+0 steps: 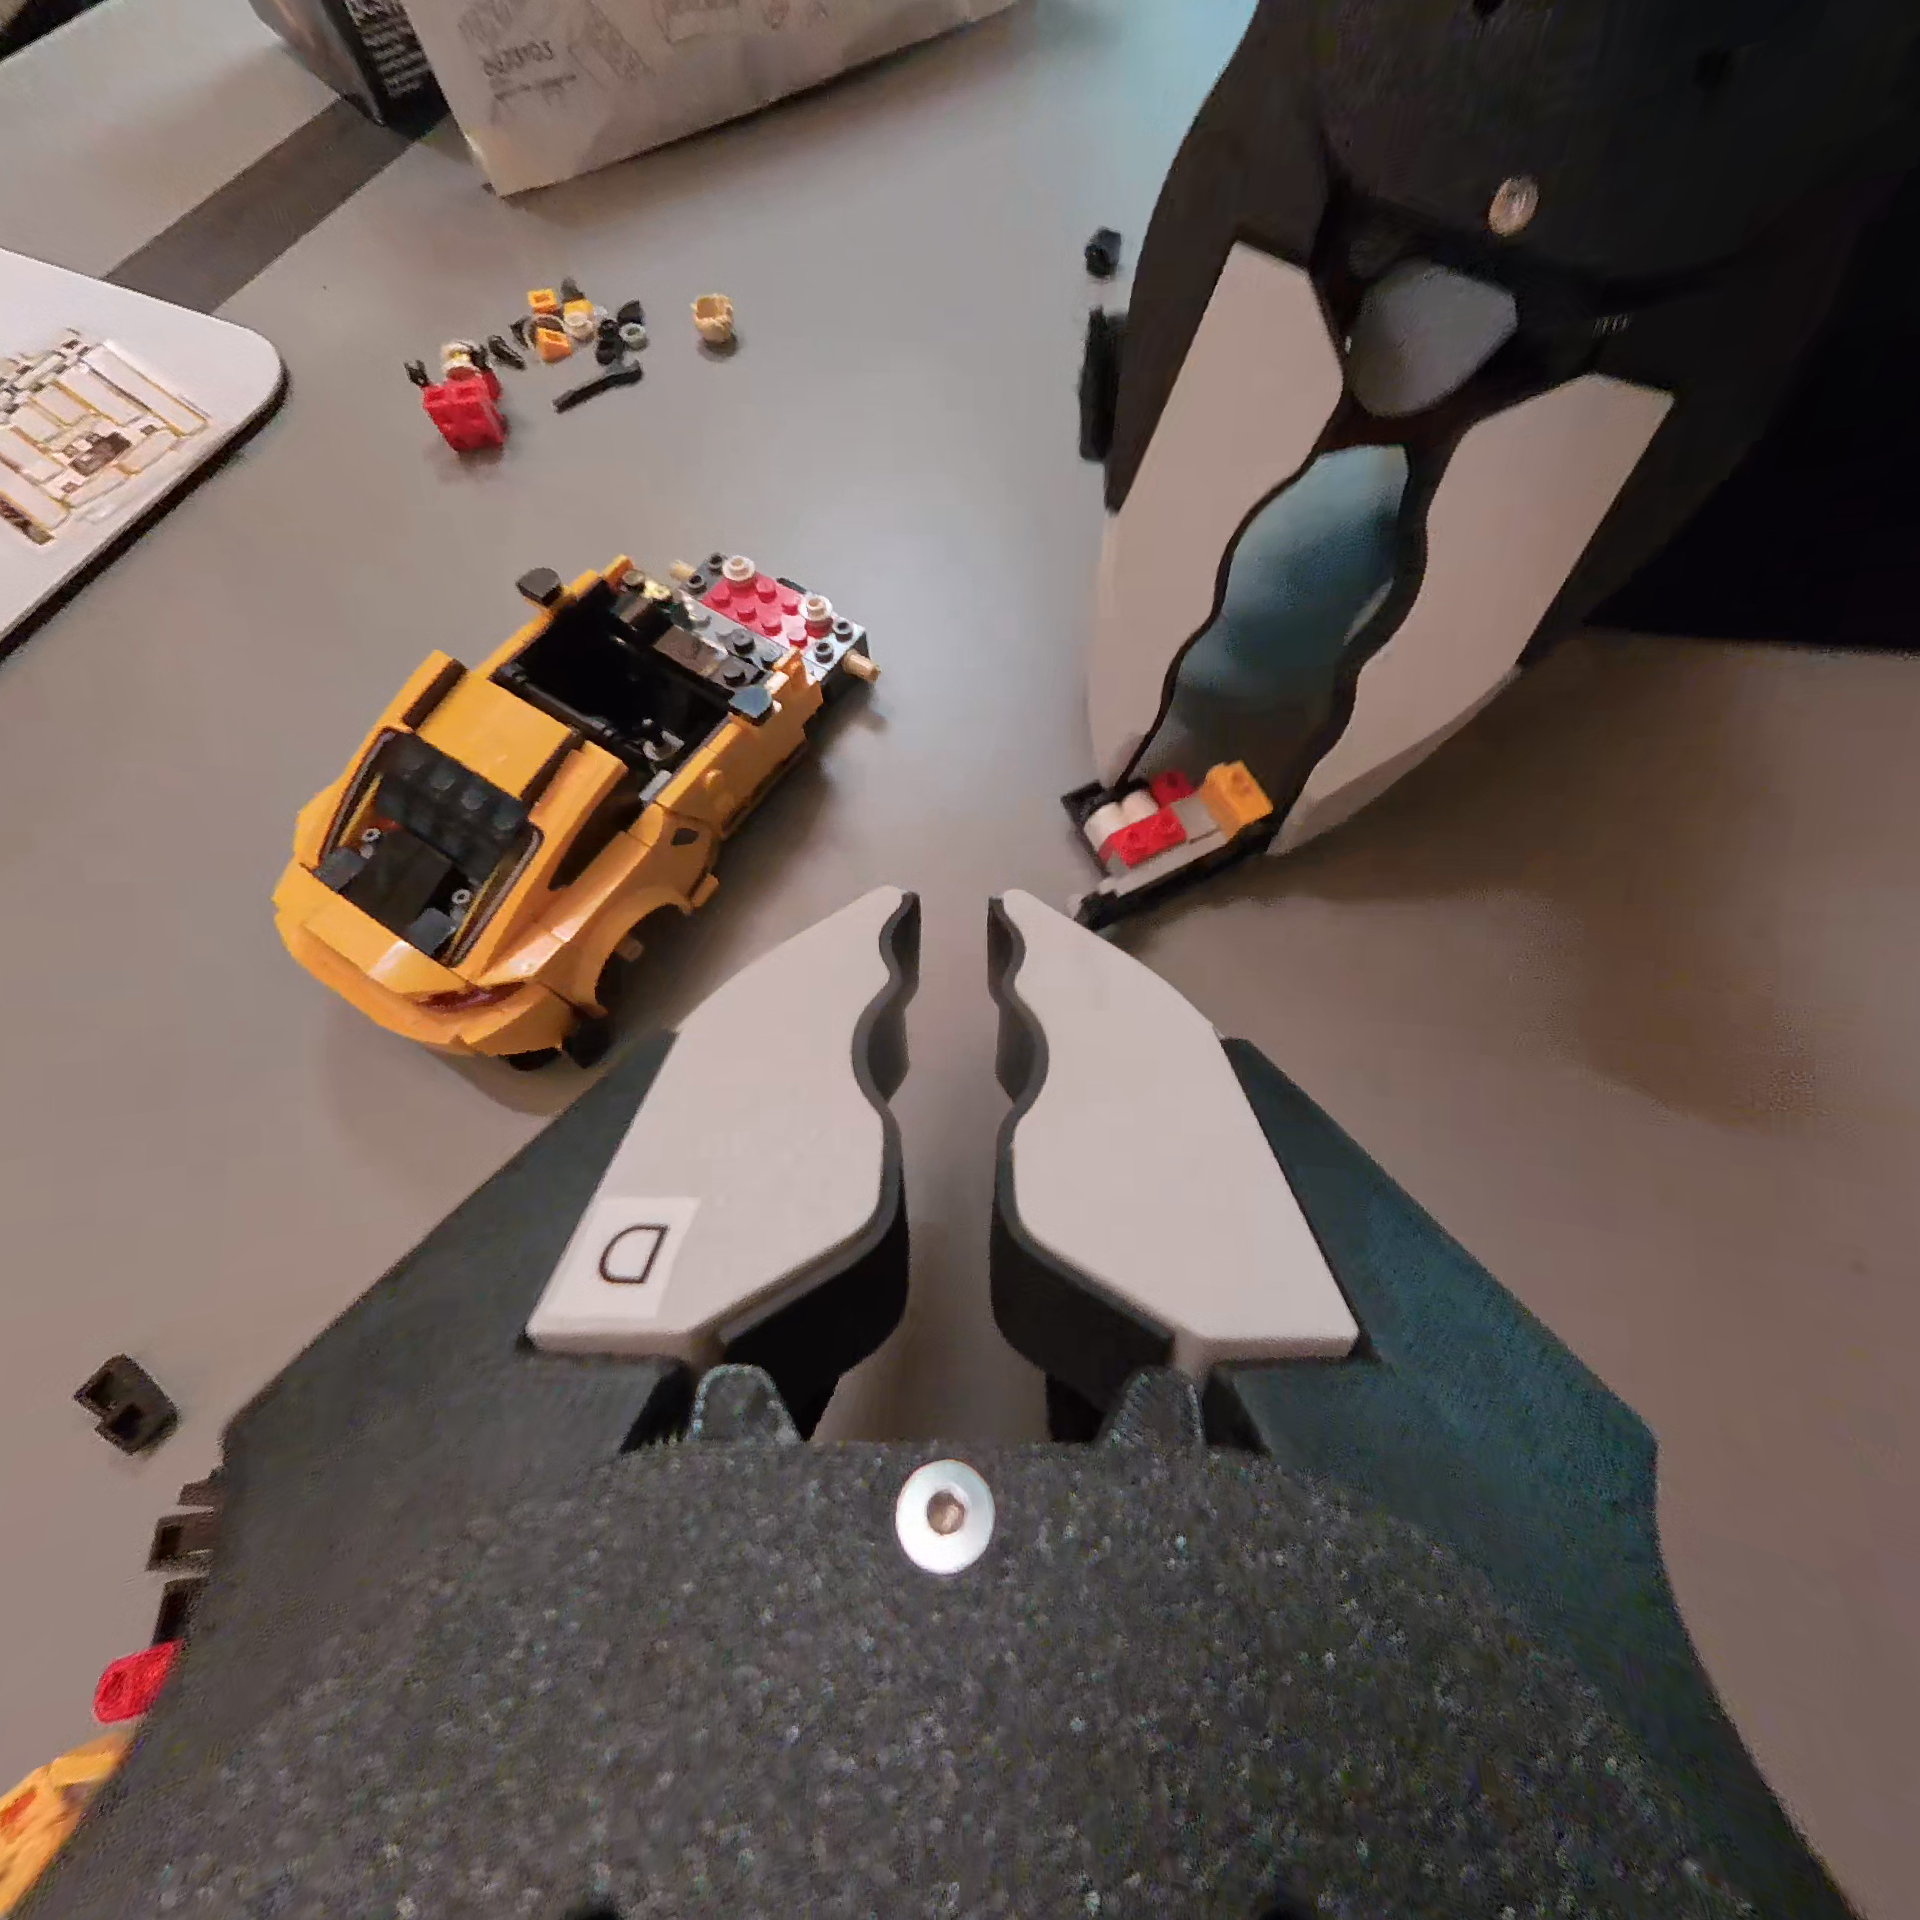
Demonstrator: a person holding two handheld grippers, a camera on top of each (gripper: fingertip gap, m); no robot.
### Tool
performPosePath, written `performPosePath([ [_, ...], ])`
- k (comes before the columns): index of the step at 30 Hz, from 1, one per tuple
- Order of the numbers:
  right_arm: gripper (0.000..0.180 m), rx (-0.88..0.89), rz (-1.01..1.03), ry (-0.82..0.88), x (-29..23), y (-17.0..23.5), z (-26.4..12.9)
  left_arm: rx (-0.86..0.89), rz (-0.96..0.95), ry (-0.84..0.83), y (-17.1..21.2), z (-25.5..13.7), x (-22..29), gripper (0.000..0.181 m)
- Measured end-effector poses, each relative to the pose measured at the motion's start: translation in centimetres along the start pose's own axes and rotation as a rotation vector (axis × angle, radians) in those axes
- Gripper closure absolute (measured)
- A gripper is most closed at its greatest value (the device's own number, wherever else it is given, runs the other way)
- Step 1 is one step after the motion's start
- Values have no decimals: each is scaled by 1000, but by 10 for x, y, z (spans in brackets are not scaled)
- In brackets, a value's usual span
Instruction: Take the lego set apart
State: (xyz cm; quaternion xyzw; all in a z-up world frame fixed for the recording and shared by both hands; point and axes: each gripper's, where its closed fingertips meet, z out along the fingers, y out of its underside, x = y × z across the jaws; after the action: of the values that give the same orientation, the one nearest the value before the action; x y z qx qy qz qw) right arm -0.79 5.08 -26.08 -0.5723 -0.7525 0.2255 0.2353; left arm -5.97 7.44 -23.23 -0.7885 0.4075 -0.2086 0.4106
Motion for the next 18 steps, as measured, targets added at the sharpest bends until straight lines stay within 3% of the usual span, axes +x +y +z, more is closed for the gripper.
performPosePath([
  [5,147,95,-271,35,-11,-12,-16,11,78,165,4,-10,25,161],
  [9,147,121,-339,87,-12,-21,-20,34,176,276,5,-13,52,153],
  [13,147,137,-385,108,-14,-26,-22,91,289,187,-6,-11,54,169],
  [18,153,123,-367,144,-7,-22,-26,148,455,65,-17,-17,56,172],
])
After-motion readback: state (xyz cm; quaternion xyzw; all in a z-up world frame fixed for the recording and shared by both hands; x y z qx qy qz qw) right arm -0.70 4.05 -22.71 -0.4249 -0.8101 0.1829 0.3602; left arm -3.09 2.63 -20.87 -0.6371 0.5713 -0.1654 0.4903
